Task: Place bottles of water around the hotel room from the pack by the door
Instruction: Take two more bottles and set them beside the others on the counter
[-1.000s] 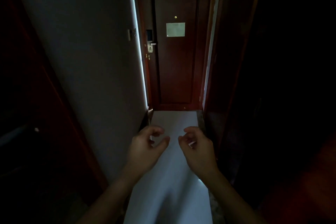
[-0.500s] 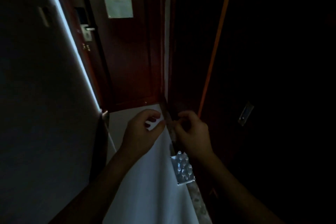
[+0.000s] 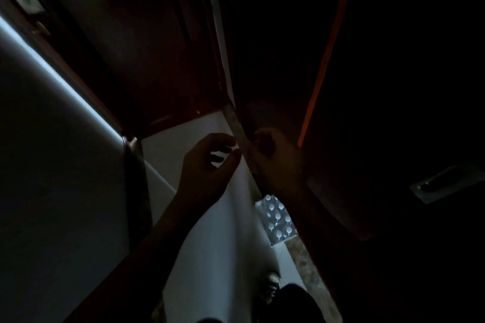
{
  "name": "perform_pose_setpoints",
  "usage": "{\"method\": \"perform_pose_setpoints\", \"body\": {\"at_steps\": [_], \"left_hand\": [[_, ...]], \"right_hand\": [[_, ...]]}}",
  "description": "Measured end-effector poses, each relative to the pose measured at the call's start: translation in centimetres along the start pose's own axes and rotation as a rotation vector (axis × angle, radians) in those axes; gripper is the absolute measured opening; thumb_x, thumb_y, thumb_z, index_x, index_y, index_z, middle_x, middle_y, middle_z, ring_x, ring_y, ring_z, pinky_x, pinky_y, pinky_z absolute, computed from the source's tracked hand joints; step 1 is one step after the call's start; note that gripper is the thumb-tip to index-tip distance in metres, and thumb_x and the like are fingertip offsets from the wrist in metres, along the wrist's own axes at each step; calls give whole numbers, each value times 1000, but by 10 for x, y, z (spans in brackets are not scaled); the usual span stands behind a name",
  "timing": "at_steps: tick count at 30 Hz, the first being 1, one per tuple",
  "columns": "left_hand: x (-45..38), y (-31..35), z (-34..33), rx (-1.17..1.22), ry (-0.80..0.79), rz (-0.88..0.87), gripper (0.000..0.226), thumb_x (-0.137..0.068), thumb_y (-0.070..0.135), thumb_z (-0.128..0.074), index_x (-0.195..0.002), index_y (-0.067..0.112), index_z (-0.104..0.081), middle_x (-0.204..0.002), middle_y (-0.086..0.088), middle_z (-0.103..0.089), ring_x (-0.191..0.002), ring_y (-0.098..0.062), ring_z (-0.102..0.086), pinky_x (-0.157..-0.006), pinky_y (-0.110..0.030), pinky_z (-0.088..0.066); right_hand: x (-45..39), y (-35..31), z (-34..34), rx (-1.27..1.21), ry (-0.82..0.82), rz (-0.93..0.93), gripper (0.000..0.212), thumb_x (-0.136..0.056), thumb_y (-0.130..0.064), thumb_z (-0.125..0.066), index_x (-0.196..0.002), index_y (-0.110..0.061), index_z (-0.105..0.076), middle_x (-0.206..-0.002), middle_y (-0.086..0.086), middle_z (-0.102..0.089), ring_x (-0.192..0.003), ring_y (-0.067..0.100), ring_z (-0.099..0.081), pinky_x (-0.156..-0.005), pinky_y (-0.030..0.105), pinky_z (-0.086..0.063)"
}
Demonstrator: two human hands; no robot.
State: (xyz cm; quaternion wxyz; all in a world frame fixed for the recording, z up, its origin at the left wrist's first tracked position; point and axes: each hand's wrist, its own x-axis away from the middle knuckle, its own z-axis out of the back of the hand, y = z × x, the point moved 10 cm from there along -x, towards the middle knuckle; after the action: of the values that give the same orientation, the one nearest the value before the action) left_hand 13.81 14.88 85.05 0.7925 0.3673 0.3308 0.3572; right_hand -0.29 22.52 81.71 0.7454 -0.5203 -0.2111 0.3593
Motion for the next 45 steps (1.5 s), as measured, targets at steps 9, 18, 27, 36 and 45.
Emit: {"method": "perform_pose_setpoints", "body": {"at_steps": [9, 18, 27, 36, 45], "left_hand": [[-77, -146, -124, 37, -246, 146, 23, -87, 28, -67, -108, 19, -67, -103, 16, -68, -92, 1, -66, -75, -18, -54], [-53, -303, -275, 108, -657, 264, 38, -73, 43, -64, -106, 26, -64, -104, 14, -68, -95, 0, -64, -79, -14, -49], [28, -533, -421, -203, -963, 119, 46, -76, 42, -63, -116, 20, -61, -111, 6, -64, -98, -11, -63, -83, -26, -50], [140, -723, -587, -234, -1028, -34, 64, -70, 30, -82, -126, 12, -58, -122, -4, -66, -110, -22, -64, -89, -32, -52], [173, -794, -653, -269, -934, -3, 70, -65, 50, -77, -128, 29, -57, -122, 8, -67, -112, -15, -63, -90, -34, -53]], "right_hand": [[-87, 164, -4, 29, 225, -247, 17, -86, -28, -70, -100, -19, -65, -75, -21, -60, -69, -18, -60, -61, 1, -44], [-63, 345, -34, 53, 351, -582, 17, -86, -17, -74, -96, -24, -63, -76, -18, -67, -69, -16, -62, -60, 2, -45], [12, 613, -142, 199, 372, -875, 28, -84, -25, -75, -108, -20, -63, -101, -3, -70, -87, 12, -66, -76, 31, -55], [71, 857, -247, 285, 192, -905, 53, -75, -20, -80, -122, -17, -56, -114, -6, -52, -103, 16, -55, -80, 26, -44], [93, 941, -265, 127, 410, -872, 70, -69, -27, -86, -131, -34, -54, -110, -18, -66, -93, -3, -57, -75, 5, -42]]}}
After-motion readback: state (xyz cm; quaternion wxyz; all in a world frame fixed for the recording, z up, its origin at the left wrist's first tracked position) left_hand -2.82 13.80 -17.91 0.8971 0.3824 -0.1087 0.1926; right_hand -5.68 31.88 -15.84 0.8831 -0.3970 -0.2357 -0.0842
